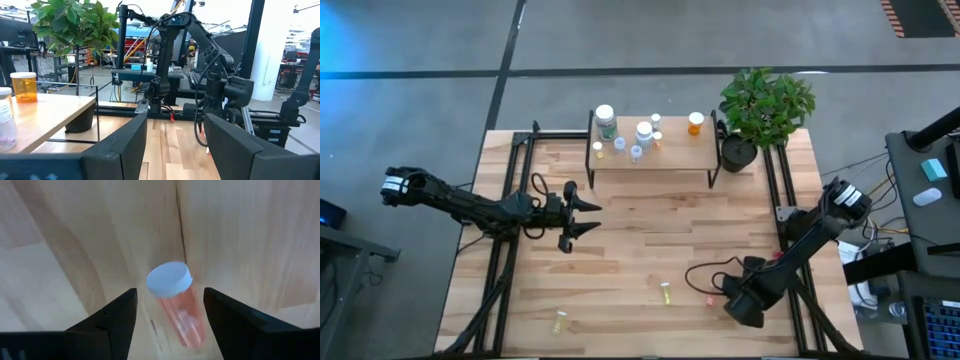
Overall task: Pick and place medicine bottles onto shelf by color
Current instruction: Put the pink pill bottle on the shelf
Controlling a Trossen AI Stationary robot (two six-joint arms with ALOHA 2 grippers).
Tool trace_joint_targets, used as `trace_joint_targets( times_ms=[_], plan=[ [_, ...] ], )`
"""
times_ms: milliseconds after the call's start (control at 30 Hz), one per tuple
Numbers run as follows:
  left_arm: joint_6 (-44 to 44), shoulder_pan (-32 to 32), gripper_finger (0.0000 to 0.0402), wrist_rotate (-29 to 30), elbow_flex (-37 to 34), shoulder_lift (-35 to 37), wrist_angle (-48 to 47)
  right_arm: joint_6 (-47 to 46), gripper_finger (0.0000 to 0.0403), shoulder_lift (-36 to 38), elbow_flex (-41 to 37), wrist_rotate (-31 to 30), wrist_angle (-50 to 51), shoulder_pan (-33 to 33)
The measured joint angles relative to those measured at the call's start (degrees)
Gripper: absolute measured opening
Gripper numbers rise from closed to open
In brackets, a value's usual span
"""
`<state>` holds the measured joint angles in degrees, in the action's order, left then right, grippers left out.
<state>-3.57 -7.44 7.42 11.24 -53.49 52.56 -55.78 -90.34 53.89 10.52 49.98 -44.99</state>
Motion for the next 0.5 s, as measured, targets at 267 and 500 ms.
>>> trace_joint_targets(
  times_ms=[267,500],
  plan=[
    [-0.02,0.0,0.0183,-0.02,-0.01,-0.04,-0.01,2.54,0.02,-2.32,0.02,0.66,-0.52,0.0],
    [-0.02,0.0,0.0183,-0.07,0.0,-0.04,-0.02,2.63,0.0127,-2.08,0.04,0.54,-0.76,0.0]
  ],
)
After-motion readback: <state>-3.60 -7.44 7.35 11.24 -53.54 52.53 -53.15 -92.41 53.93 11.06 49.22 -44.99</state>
